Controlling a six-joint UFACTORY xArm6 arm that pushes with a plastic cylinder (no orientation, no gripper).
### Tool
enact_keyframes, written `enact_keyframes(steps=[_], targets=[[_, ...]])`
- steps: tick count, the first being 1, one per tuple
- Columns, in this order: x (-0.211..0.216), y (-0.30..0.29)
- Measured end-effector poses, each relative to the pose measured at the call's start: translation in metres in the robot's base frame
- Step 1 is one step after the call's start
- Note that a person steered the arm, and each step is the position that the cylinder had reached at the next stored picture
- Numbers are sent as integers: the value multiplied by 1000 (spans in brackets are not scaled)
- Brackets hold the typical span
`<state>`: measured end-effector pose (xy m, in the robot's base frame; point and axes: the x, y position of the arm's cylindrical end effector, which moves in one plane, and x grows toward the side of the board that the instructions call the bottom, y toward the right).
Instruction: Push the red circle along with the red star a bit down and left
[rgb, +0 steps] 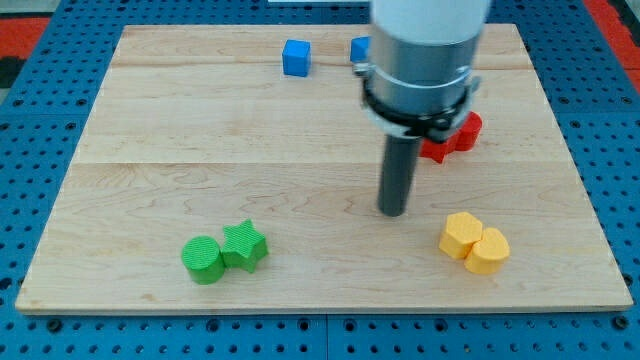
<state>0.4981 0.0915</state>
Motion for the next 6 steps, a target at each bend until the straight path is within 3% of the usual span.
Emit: enact_keyframes(steps=[1,4,6], targets=[[-18,67],[-113,156],[-107,56]])
